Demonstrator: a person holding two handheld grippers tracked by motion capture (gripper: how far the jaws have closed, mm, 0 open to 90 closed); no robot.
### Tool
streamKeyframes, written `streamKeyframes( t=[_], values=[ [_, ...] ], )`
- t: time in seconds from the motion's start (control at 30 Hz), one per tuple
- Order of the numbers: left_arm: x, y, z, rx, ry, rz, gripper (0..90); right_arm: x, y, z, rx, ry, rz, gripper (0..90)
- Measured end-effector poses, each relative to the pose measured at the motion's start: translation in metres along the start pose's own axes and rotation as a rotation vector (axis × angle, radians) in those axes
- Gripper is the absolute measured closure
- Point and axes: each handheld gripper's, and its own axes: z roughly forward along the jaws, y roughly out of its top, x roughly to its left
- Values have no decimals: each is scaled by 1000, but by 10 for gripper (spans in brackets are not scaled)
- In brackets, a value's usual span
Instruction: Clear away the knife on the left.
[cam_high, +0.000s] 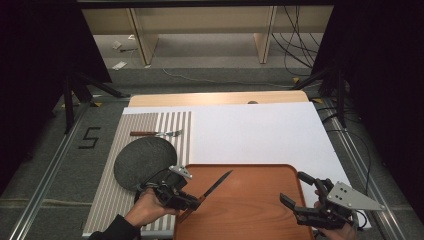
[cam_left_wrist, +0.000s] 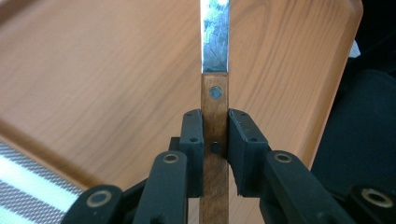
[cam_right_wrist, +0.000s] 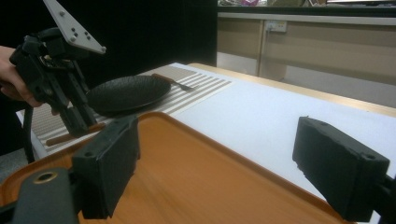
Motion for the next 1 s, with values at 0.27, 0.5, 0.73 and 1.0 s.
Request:
streamKeyframes(
  t=[0.27,0.5,0.73,1.0],
  values=[
    [-1,4,14,61,2,-17,766,0,0,0,0,0,0,159],
    [-3,7,25,95,-13,-23,765,0,0,0,-1,-1,-2,159],
    [-1,7,33,118,-20,-57,766,0,0,0,0,0,-1,159],
    [5,5,38,129,-25,-106,765,0,0,0,2,-1,-4,159]
  ],
)
